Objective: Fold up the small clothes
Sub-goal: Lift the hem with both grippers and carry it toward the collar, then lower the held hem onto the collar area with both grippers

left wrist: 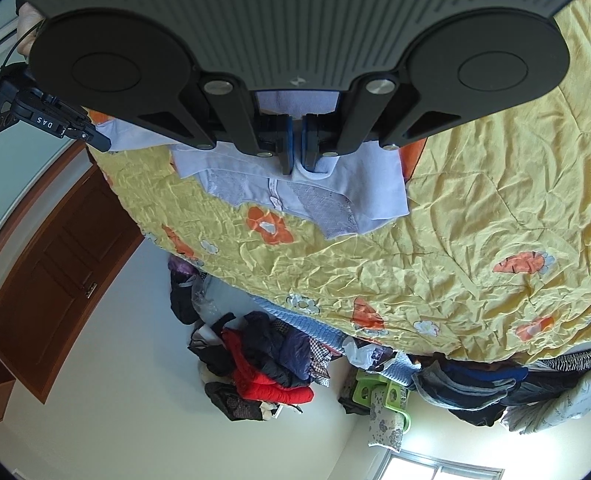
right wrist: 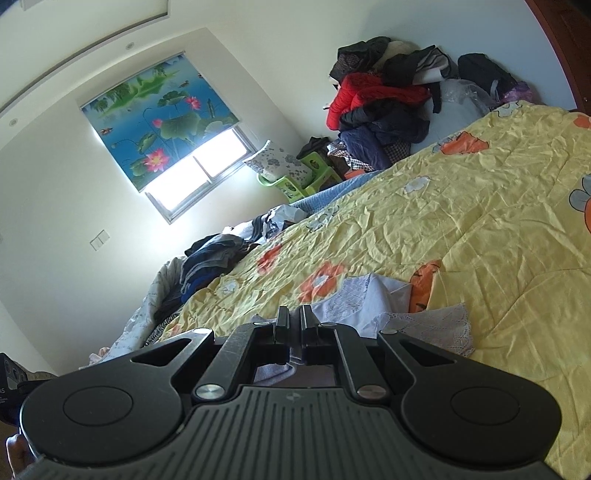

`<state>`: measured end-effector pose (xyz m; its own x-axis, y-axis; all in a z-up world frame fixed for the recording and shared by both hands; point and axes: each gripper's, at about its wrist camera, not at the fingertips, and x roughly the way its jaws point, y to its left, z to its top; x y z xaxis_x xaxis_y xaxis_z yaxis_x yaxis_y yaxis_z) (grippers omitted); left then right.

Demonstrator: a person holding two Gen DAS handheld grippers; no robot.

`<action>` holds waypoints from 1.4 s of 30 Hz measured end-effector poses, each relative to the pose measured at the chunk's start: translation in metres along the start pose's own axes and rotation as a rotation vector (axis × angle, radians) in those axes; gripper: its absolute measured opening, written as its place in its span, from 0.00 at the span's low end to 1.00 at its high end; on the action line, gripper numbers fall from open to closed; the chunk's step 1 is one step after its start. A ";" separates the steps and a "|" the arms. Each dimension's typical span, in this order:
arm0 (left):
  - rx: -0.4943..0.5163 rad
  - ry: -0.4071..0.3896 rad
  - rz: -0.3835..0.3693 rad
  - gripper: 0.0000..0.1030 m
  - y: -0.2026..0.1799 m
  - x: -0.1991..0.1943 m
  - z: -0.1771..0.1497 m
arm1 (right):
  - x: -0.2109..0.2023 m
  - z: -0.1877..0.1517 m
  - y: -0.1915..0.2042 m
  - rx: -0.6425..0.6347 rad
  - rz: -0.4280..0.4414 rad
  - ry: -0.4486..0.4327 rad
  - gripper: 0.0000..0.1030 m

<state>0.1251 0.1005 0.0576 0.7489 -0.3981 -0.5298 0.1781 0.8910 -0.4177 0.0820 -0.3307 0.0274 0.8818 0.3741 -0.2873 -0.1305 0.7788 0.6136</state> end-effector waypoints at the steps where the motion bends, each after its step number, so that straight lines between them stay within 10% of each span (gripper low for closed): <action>1: 0.002 0.004 0.006 0.04 0.000 0.003 0.001 | 0.003 0.000 -0.001 0.003 -0.004 0.002 0.10; 24: 0.226 0.002 0.220 0.04 -0.032 0.070 0.010 | 0.057 0.010 -0.025 0.016 -0.085 0.026 0.10; 42: 0.180 0.054 0.243 0.04 -0.012 0.105 0.017 | 0.077 0.020 -0.038 0.029 -0.115 0.041 0.09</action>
<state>0.2121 0.0514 0.0195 0.7495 -0.1748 -0.6385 0.1113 0.9840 -0.1388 0.1639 -0.3414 -0.0039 0.8706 0.3042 -0.3866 -0.0161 0.8031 0.5957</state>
